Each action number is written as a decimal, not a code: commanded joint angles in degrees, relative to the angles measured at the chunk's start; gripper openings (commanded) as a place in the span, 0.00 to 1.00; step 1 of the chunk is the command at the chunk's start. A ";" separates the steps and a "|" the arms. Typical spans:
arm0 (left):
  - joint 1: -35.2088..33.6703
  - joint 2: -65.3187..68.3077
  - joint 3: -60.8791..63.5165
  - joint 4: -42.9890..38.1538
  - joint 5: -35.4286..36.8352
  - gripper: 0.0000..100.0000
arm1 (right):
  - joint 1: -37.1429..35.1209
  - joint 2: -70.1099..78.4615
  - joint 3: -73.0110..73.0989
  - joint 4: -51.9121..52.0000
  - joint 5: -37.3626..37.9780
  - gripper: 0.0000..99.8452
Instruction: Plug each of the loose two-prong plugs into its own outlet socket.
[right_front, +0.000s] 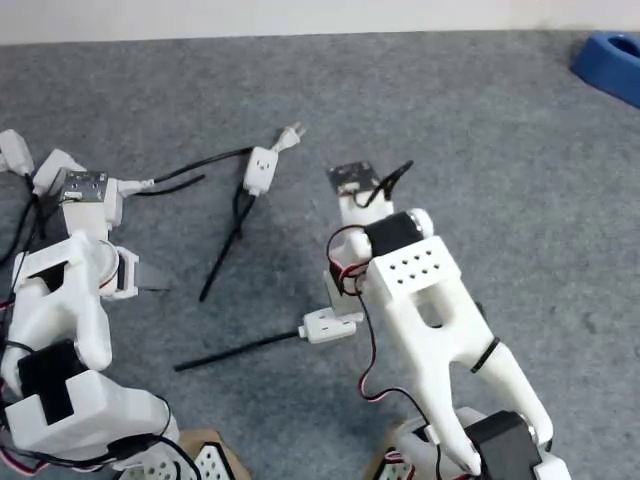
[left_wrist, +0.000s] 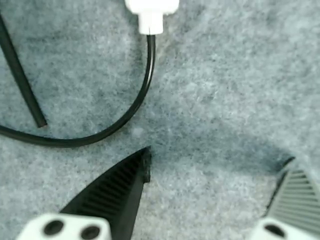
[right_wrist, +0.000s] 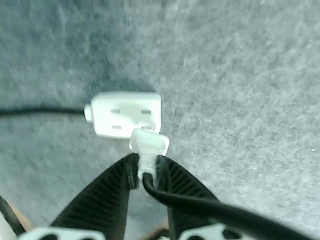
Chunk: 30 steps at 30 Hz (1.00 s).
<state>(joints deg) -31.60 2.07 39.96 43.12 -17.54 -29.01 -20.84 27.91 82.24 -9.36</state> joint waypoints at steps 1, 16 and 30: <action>1.63 -0.40 -1.98 -1.05 0.44 0.38 | -0.04 -2.33 -0.31 -2.68 -3.16 0.01; 2.42 -0.31 -1.71 -1.85 0.44 0.38 | -8.04 -3.12 -0.40 1.10 -35.87 0.01; 2.59 -0.31 -1.71 -1.85 0.44 0.38 | -6.29 -3.03 -0.31 5.49 -52.66 0.01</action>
<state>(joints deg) -30.90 2.07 39.96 43.03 -17.54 -37.89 -21.63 28.26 87.78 -59.21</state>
